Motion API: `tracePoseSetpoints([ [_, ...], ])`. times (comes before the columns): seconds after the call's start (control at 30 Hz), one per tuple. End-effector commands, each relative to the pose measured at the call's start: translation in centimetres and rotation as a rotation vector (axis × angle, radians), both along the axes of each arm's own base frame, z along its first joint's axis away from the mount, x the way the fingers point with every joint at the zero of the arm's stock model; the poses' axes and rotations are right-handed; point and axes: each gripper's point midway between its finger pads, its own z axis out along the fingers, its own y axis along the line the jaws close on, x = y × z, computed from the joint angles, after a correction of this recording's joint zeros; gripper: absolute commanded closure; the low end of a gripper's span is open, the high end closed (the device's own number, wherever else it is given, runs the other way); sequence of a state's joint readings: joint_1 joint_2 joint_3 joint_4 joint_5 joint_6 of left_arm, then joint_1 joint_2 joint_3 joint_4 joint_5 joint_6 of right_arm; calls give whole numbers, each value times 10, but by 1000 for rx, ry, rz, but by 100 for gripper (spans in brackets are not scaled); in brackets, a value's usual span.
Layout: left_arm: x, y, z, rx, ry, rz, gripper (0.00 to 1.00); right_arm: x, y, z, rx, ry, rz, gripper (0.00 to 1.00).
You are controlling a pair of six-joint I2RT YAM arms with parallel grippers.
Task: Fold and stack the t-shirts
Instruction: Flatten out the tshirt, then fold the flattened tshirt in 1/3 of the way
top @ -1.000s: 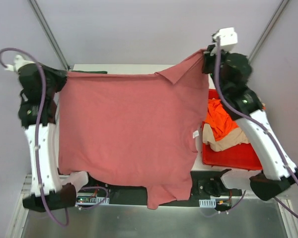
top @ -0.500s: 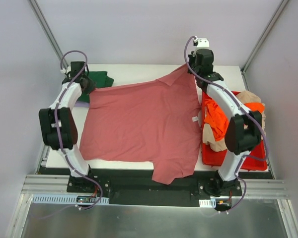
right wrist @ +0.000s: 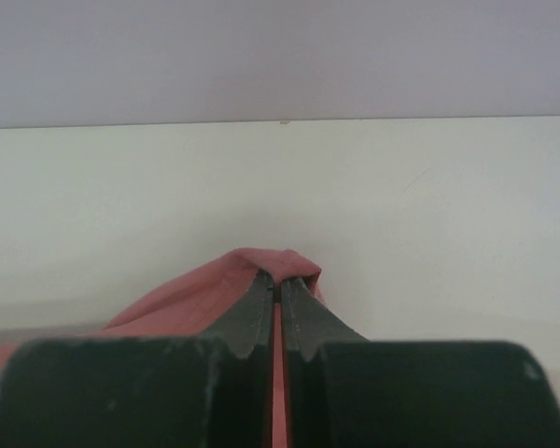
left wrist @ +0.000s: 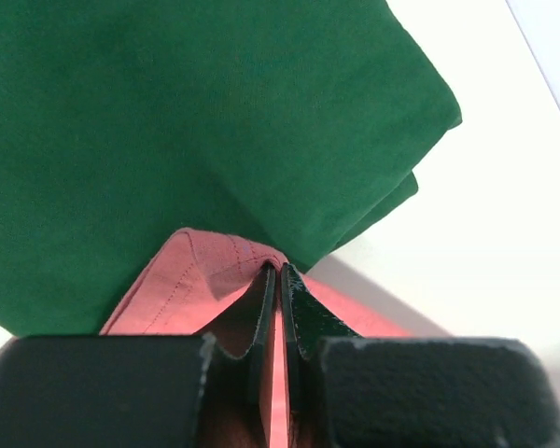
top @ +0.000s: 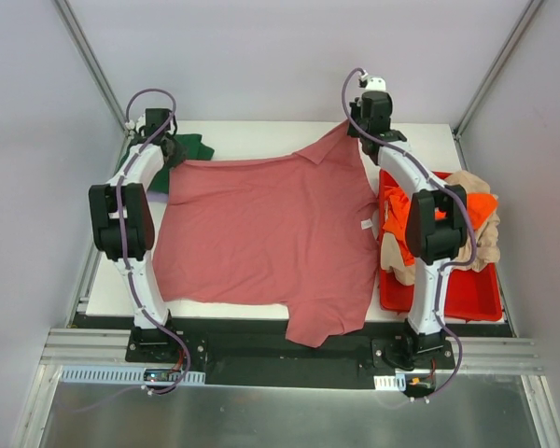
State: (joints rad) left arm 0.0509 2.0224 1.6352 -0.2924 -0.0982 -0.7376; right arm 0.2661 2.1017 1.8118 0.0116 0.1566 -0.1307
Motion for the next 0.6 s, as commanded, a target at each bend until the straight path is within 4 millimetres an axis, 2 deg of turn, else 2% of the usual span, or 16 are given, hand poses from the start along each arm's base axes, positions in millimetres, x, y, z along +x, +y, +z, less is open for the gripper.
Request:
tracePoseSetpoints([
  [0.0, -3, -1, 24, 60, -47, -13, 100, -16, 3, 55, 96, -94, 16, 100],
  [0.17, -37, -4, 32, 86, -39, -11, 100, -67, 2, 54, 153, -44, 24, 100],
  [0.23, -55, -6, 30, 76, -26, -7, 100, -92, 1, 44, 183, -4, 16, 99],
  [0.27, -68, -6, 19, 72, 3, -3, 100, -103, 2, 39, 191, 15, 13, 100],
  [0.37, -94, -8, 13, 58, 22, -2, 100, -138, -1, 28, 197, 54, -1, 99],
  [0.5, -118, -16, 6, 32, 36, -35, 100, -183, -5, 22, 196, 93, -38, 99],
  [0.57, -130, -17, 2, 33, 45, -40, 100, -205, -6, 9, 192, 120, -60, 99],
])
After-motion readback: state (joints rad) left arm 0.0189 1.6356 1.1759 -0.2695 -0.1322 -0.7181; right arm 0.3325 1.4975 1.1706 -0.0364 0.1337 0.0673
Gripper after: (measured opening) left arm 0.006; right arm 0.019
